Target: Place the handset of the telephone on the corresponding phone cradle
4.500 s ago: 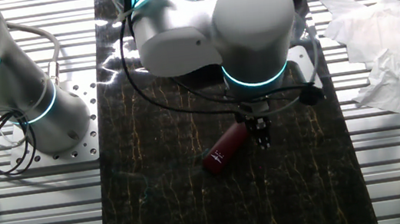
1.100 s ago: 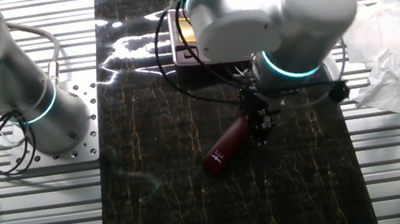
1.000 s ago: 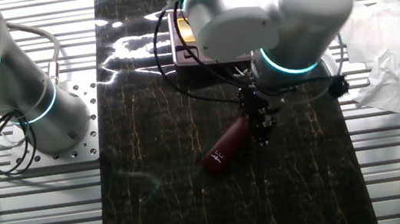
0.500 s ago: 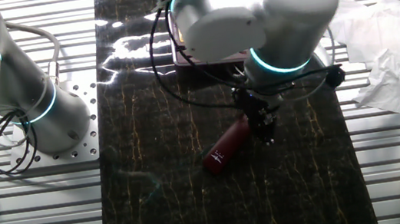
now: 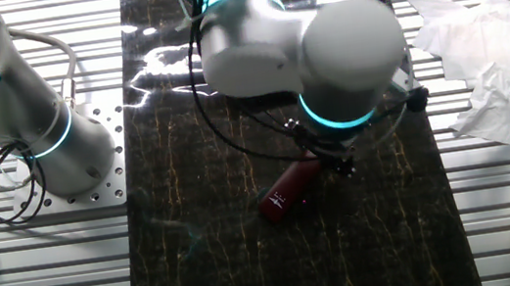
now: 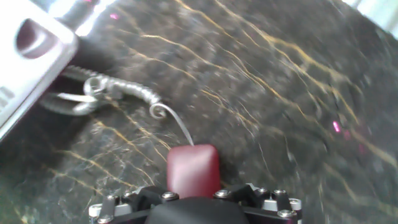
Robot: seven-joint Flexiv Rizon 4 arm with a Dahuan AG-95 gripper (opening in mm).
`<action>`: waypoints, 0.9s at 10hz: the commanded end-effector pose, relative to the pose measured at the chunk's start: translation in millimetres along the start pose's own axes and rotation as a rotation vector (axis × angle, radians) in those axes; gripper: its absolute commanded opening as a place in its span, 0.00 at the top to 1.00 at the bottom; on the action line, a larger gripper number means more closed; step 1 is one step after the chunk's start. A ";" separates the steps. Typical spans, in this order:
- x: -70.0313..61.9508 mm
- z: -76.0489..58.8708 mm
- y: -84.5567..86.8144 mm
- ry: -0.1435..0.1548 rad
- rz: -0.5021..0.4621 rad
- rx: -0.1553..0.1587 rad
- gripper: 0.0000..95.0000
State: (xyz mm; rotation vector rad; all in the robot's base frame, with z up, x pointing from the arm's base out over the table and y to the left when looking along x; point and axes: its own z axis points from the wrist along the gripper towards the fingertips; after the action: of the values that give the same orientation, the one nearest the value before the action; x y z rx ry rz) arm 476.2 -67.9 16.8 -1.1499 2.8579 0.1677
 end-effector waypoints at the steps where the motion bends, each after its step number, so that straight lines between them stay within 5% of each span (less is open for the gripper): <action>1: -8.2 3.3 1.8 -0.045 -0.080 -0.074 0.20; 2: -8.4 3.5 1.9 -0.011 -0.059 -0.103 0.20; 5: -8.4 3.5 1.9 0.058 0.020 -0.120 0.20; 8: -8.5 3.5 1.9 0.157 0.097 -0.044 0.20; 9: -8.5 3.5 1.8 0.196 0.128 0.012 0.20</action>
State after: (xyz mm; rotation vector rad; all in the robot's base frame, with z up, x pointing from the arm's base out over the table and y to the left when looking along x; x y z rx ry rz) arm 481.3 -58.0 15.7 -1.2300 2.9409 0.3979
